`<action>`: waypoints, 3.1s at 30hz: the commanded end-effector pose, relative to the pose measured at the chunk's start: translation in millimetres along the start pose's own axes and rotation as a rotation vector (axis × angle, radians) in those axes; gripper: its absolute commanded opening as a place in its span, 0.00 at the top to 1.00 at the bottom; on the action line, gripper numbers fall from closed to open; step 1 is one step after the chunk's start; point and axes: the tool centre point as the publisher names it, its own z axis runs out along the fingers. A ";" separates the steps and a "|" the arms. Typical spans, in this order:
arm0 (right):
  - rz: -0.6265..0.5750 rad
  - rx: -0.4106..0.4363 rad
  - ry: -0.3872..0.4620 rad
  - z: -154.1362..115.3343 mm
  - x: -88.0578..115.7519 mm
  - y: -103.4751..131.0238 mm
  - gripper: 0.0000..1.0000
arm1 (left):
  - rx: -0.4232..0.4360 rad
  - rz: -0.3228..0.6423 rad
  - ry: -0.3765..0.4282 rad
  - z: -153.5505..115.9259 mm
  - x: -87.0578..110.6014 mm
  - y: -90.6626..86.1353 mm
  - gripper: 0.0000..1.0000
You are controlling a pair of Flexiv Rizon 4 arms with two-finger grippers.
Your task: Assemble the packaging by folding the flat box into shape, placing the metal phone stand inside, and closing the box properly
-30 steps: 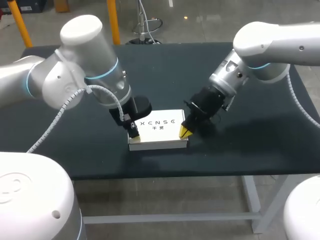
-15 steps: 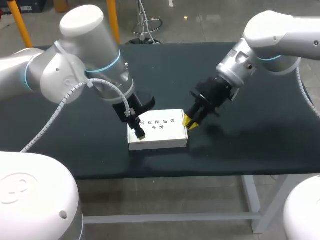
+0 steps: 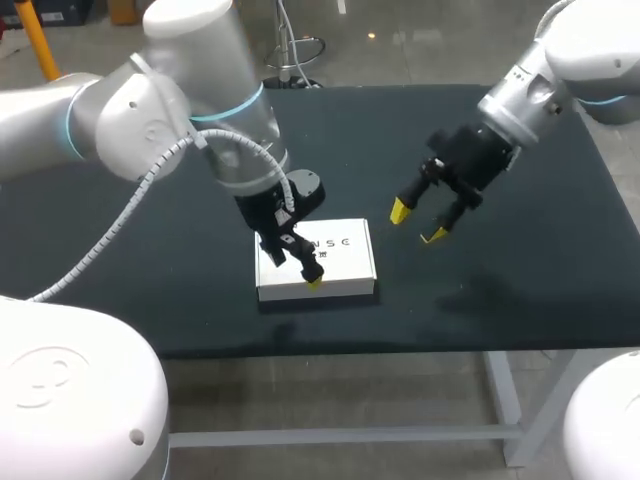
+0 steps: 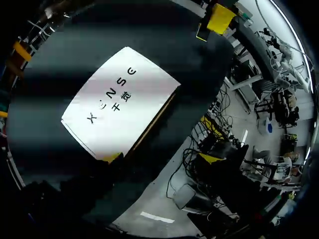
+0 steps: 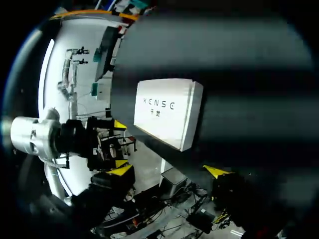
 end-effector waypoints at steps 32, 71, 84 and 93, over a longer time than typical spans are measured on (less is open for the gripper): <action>-0.694 -0.692 -0.286 -63.7 -54.7 -21.5 0.00 | 0.107 -0.508 -0.258 44.4 59.0 0.8 0.00; -1.241 -0.918 -0.455 -102.3 -83.7 -9.8 0.00 | 0.116 -0.827 -0.302 87.0 -1.7 -22.6 0.00; -1.251 -0.919 -0.450 -103.3 -84.9 -8.7 0.00 | 0.120 -0.873 -0.312 83.7 -30.6 -45.5 0.00; -1.251 -0.919 -0.450 -103.3 -84.9 -8.7 0.00 | 0.124 -0.905 -0.328 79.3 -59.2 -68.7 0.00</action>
